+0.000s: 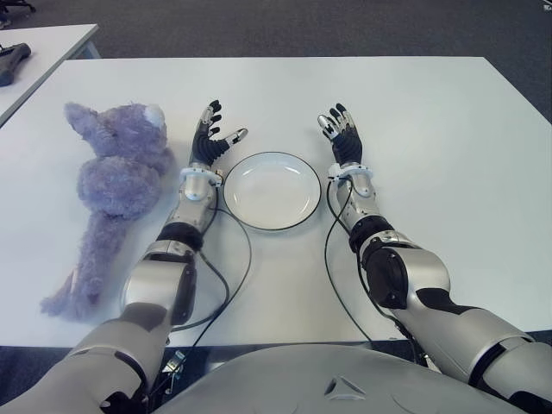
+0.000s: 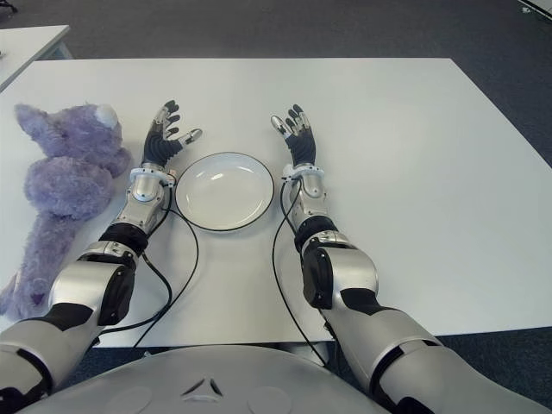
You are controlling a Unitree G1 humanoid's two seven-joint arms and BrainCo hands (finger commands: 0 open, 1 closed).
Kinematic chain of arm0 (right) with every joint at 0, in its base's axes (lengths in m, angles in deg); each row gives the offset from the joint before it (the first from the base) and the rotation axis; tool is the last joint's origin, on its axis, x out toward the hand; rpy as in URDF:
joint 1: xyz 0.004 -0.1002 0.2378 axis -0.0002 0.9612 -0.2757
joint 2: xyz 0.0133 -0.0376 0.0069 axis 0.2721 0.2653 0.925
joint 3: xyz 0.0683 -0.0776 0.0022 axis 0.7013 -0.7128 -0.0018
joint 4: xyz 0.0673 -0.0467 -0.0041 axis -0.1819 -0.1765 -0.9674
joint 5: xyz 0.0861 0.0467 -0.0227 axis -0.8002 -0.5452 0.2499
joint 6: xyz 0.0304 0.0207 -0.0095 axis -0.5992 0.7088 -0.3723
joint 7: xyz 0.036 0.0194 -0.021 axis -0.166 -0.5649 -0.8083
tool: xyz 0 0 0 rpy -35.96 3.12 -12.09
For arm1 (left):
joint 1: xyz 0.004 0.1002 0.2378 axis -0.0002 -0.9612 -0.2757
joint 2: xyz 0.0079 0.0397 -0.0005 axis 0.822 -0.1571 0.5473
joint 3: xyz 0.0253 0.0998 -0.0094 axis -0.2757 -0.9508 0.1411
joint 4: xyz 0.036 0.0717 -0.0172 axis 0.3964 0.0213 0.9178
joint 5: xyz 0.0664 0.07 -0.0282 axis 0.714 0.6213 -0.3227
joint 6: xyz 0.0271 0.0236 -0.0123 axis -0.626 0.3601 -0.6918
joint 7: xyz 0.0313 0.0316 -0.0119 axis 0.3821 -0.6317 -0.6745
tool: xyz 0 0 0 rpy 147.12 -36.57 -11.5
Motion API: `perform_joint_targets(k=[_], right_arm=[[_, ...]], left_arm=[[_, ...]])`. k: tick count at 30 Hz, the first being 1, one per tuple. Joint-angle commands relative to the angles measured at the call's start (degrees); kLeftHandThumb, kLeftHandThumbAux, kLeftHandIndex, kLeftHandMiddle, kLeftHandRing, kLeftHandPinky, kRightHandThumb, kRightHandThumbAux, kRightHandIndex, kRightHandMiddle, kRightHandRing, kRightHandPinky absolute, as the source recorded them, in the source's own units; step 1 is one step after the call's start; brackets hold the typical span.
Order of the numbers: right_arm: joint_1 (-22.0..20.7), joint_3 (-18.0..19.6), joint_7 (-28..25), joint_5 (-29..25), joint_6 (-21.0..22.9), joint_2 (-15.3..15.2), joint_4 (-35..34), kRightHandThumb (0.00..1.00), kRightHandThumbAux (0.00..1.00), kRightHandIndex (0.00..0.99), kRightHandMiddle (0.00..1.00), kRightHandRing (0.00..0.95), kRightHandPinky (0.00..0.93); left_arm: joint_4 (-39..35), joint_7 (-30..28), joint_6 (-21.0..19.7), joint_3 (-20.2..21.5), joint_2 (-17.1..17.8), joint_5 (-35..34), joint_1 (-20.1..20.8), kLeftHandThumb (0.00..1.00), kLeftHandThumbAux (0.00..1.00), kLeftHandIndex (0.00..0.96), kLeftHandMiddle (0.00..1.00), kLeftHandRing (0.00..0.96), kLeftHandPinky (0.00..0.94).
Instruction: Put the doll into the plate.
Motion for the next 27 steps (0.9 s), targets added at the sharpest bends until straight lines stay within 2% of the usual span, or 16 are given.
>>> perform_joint_targets(k=[1, 9, 16, 20, 27], right_arm=[[12.0, 1.0, 1.9, -0.3, 6.7, 7.4, 6.9, 0.153, 0.682, 0.0, 0.027, 0.031, 0.063], [12.0, 0.9, 2.1, -0.1, 6.6, 7.6, 6.9, 0.158, 0.686, 0.0, 0.028, 0.03, 0.059], [12.0, 0.9, 2.4, 0.2, 6.8, 7.7, 6.8, 0.154, 0.672, 0.0, 0.026, 0.029, 0.06], [11.9, 1.0, 2.4, 0.2, 6.9, 7.8, 6.8, 0.153, 0.666, 0.0, 0.025, 0.028, 0.058], [11.9, 1.1, 2.6, 0.0, 6.6, 8.0, 6.7, 0.152, 0.653, 0.0, 0.028, 0.026, 0.061]], left_arm=[[2.2, -1.4, -1.7, -2.6, 2.2, 3.1, -4.9, 0.066, 0.644, 0.034, 0.101, 0.109, 0.128], [1.9, -3.8, -2.7, -2.8, 4.6, 2.3, -1.6, 0.069, 0.632, 0.033, 0.093, 0.108, 0.142], [-1.3, -5.0, -3.0, -1.2, 7.5, 0.7, -0.4, 0.058, 0.643, 0.013, 0.083, 0.094, 0.102], [-5.8, -4.0, -3.1, 0.2, 8.5, -0.1, -1.2, 0.05, 0.638, 0.005, 0.087, 0.097, 0.112], [-16.4, -3.3, -5.1, 2.7, 9.3, -1.7, -5.8, 0.038, 0.627, 0.005, 0.098, 0.103, 0.103]])
